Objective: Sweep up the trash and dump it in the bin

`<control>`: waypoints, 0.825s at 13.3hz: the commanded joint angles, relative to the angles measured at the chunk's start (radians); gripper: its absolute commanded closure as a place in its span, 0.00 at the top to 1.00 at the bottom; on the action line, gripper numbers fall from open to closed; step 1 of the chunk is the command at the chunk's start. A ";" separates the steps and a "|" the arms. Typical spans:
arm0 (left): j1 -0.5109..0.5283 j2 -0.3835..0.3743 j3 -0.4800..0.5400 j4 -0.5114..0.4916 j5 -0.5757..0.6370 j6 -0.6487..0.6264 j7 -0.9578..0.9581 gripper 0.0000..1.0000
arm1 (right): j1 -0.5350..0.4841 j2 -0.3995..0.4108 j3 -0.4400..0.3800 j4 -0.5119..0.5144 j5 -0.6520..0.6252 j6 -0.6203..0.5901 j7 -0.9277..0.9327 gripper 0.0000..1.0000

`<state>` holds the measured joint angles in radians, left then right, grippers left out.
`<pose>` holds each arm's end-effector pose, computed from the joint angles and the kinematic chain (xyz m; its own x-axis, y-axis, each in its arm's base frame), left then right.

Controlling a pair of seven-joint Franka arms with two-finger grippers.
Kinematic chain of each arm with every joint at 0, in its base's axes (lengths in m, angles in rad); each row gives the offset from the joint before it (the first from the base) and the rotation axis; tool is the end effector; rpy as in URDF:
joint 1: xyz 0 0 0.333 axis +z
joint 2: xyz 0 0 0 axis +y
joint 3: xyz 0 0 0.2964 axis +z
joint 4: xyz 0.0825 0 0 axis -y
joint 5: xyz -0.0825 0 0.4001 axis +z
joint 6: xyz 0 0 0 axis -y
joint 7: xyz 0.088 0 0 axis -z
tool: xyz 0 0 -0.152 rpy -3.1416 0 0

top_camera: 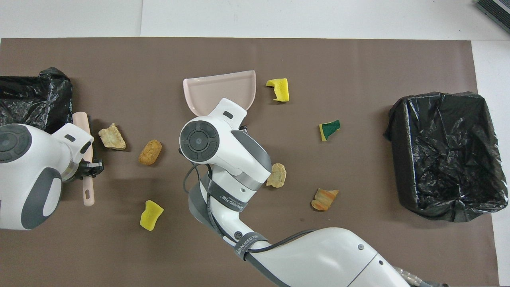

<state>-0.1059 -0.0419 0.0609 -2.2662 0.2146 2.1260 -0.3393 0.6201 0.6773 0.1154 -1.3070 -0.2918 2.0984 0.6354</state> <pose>0.5119 -0.0055 0.2964 0.9835 0.1751 -0.0460 0.1633 -0.9675 -0.1929 0.5875 0.4762 0.2902 0.9574 0.2065 0.2019 0.1913 -0.9772 0.0922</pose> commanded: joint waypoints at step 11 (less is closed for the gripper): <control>0.017 0.005 -0.007 0.014 0.017 -0.011 0.088 0.00 | -0.186 -0.156 0.013 -0.069 0.180 -0.072 -0.550 0.00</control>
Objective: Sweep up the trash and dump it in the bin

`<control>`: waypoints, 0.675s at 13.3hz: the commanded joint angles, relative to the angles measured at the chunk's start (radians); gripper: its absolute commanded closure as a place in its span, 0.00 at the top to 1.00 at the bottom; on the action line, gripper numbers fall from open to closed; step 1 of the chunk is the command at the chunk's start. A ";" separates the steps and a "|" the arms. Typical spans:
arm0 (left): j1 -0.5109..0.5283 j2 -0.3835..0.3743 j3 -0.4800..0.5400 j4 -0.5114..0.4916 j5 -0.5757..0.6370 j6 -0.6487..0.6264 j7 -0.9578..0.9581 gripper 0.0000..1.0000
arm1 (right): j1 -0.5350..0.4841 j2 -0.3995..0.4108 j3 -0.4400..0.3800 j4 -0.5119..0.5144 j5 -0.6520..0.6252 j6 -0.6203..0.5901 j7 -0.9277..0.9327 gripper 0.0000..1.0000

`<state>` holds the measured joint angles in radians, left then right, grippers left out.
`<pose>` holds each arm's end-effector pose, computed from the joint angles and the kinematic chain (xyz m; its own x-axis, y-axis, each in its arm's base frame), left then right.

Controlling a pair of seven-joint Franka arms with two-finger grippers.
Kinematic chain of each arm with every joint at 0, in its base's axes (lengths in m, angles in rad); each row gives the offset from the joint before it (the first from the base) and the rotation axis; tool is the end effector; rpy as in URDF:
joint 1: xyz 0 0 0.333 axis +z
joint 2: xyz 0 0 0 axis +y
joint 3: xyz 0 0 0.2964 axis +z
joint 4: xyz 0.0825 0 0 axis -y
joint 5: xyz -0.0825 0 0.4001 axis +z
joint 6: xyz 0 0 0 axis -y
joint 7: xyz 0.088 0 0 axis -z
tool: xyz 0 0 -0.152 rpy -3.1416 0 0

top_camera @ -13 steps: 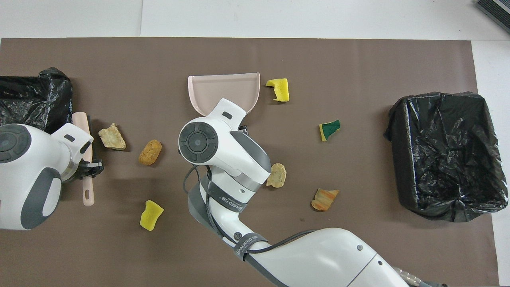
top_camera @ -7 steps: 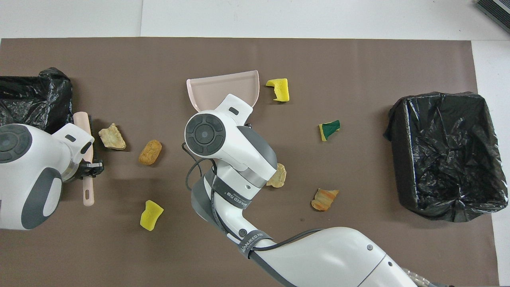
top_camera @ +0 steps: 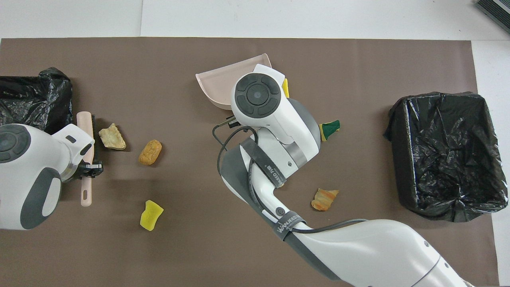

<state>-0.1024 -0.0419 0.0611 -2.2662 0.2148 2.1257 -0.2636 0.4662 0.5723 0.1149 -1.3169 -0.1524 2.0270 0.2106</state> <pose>0.5119 -0.0036 0.2963 0.9926 0.1050 -0.0607 0.0919 -0.9777 -0.1891 0.6379 0.3834 0.3545 0.9065 0.3934 0.1536 0.3902 -0.9193 0.0517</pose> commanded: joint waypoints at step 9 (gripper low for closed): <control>0.018 0.005 -0.007 0.014 0.015 -0.004 0.066 0.00 | -0.044 -0.158 0.016 -0.188 0.045 -0.128 -0.820 0.00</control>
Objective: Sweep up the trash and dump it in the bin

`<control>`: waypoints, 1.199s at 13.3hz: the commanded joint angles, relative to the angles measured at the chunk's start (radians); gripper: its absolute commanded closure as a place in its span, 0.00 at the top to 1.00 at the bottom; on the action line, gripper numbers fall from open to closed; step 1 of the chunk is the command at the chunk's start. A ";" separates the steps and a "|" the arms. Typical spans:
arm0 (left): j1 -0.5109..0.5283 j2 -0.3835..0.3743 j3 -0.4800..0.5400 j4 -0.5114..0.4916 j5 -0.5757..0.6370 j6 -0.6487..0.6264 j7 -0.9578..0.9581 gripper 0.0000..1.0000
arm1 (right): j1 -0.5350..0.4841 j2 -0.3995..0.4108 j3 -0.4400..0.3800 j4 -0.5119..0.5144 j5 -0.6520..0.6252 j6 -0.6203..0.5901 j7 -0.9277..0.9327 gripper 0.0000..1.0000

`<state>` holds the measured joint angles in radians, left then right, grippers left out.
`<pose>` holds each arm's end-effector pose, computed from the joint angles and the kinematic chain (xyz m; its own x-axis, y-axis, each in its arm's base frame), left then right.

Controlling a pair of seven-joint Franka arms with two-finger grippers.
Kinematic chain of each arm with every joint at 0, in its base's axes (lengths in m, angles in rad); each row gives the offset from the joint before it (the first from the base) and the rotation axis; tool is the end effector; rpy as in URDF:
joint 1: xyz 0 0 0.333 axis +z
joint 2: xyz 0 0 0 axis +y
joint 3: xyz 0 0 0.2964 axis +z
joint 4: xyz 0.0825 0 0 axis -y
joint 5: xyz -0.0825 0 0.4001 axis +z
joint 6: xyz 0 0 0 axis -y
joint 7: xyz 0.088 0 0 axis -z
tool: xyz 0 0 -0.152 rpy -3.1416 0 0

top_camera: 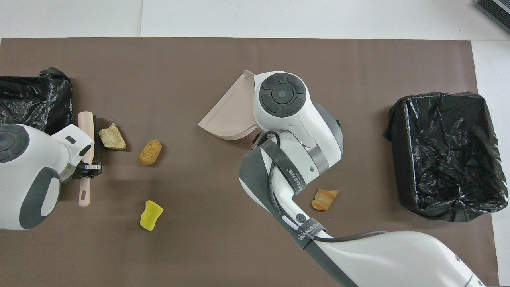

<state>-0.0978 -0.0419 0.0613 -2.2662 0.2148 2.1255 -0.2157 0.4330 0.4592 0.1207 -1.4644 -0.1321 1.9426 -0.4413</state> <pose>0.5119 -0.0011 0.2963 0.9956 0.0629 -0.0699 0.0490 -0.9813 -0.1860 0.6083 0.3476 0.3531 0.5163 0.8563 -0.0108 0.8545 -0.5143 0.0731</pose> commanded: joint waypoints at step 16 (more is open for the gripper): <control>-0.250 -0.006 -0.018 -0.036 -0.169 0.002 0.021 0.00 | -0.055 -0.106 0.011 -0.289 0.118 0.150 -0.664 0.00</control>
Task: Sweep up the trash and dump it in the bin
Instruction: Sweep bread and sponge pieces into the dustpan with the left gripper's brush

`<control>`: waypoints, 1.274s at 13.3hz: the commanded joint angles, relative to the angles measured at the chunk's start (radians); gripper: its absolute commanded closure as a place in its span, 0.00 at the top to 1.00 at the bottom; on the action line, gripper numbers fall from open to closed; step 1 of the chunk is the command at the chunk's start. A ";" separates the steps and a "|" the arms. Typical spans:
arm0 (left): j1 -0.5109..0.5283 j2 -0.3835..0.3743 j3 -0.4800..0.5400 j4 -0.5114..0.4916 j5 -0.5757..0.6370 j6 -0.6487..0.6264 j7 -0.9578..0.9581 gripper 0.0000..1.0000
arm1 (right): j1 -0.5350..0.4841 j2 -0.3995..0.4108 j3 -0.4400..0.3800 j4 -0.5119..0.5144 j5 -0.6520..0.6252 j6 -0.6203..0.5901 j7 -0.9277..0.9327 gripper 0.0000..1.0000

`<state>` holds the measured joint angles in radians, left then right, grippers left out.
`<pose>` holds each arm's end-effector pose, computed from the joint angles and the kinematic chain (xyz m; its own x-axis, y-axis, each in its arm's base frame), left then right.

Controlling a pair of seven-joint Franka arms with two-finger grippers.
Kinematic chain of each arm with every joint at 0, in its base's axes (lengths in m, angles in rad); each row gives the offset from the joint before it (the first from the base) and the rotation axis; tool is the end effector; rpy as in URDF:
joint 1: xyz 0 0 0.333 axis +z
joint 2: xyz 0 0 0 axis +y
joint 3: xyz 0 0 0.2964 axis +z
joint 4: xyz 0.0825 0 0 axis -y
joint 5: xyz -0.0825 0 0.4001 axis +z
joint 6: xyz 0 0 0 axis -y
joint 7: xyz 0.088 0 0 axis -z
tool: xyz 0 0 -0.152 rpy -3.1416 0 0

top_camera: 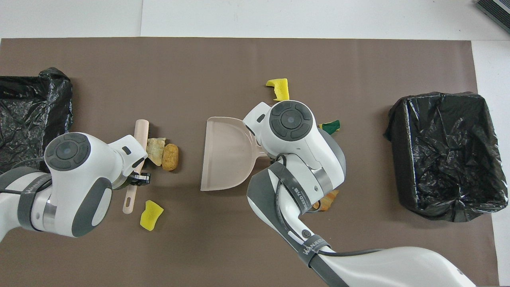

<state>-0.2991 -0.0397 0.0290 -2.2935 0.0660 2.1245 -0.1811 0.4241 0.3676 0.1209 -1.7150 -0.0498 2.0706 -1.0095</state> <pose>0.4842 -0.1284 0.2820 0.9854 -0.1219 -0.1187 -0.1311 -0.9887 -0.0726 0.5680 0.3343 0.3044 0.0000 1.0000 -0.0049 1.0000 0.0000 -0.0076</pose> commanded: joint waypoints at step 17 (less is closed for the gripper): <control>-0.278 -0.018 0.014 0.043 -0.209 -0.090 -0.315 0.00 | 0.002 -0.052 0.011 -0.098 -0.097 0.054 -0.047 0.00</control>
<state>-0.5731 -0.0194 0.0297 -2.2610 -0.1377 2.1245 -0.4353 0.4530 0.3354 0.1215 -1.7864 -0.1433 2.1315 -1.0505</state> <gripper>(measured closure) 0.736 0.674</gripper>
